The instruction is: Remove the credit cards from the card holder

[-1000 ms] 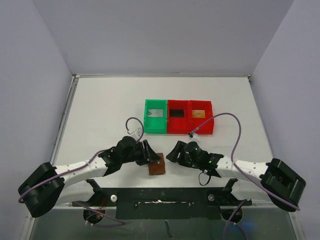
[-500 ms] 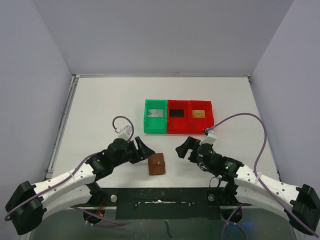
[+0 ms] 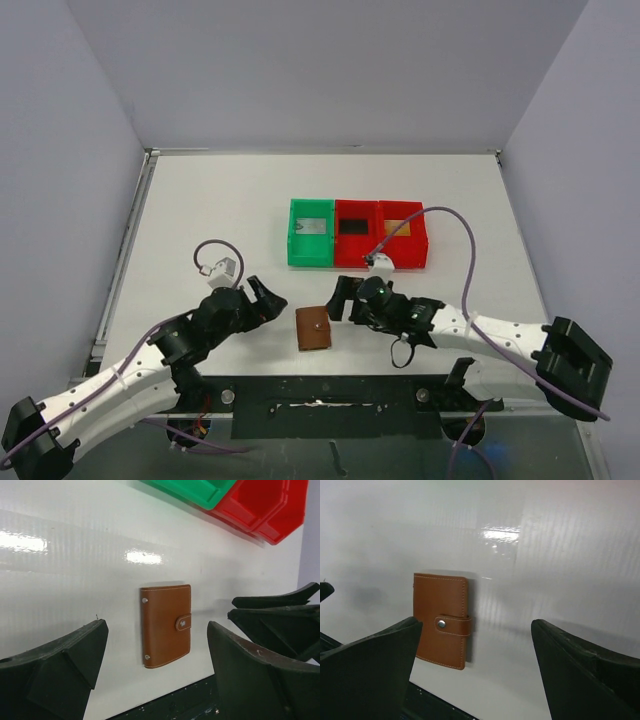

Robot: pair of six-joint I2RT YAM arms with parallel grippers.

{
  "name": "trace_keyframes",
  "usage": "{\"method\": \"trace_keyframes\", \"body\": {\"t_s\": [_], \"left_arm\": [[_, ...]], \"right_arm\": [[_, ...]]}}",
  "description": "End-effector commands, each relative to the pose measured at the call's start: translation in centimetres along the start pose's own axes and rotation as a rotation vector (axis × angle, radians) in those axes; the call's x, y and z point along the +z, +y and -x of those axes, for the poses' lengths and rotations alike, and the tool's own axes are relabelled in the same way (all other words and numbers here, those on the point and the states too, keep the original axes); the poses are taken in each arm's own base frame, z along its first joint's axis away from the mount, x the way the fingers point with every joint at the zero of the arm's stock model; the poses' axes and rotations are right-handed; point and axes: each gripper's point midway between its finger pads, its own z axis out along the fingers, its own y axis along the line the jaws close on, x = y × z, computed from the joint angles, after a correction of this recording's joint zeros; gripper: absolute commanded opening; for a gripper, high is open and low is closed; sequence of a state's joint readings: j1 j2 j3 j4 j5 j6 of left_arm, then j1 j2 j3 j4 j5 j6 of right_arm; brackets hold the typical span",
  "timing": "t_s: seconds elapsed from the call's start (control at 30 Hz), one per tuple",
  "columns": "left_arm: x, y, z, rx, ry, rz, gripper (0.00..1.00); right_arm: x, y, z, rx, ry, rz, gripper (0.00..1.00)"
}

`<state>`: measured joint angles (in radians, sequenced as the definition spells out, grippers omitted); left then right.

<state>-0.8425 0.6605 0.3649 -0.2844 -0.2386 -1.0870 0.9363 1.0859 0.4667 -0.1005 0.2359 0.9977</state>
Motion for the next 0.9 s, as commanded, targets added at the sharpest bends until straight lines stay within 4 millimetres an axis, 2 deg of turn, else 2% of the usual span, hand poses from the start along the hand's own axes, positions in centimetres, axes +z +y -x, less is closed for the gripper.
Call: {"method": "trace_keyframes", "body": {"t_s": [0.0,0.03,0.23,0.37,0.53,0.87], "left_arm": [[-0.2,1.9,1.2,0.015,-0.064,0.074,0.81],[-0.2,2.1,1.2,0.014,-0.066,0.080,0.81],[0.0,2.4,1.1,-0.029,-0.068,0.080,0.81],[-0.1,2.1,1.2,-0.056,-0.072,0.046,0.81],[-0.5,2.6,1.3,-0.071,-0.083,0.061,0.81],[-0.5,1.9,1.7,-0.079,-0.097,0.034,0.81]], "right_arm": [[0.5,4.3,0.6,-0.141,-0.008,-0.038,0.94],[0.4,5.2,0.1,-0.184,-0.004,-0.061,0.91],[1.8,6.5,-2.1,-0.311,0.046,-0.221,0.74],[2.2,7.7,-3.0,-0.299,0.046,-0.199,0.71],[2.2,8.2,-3.2,-0.261,0.046,-0.166,0.67],[2.7,8.2,-3.5,-0.286,0.066,-0.210,0.57]]}}
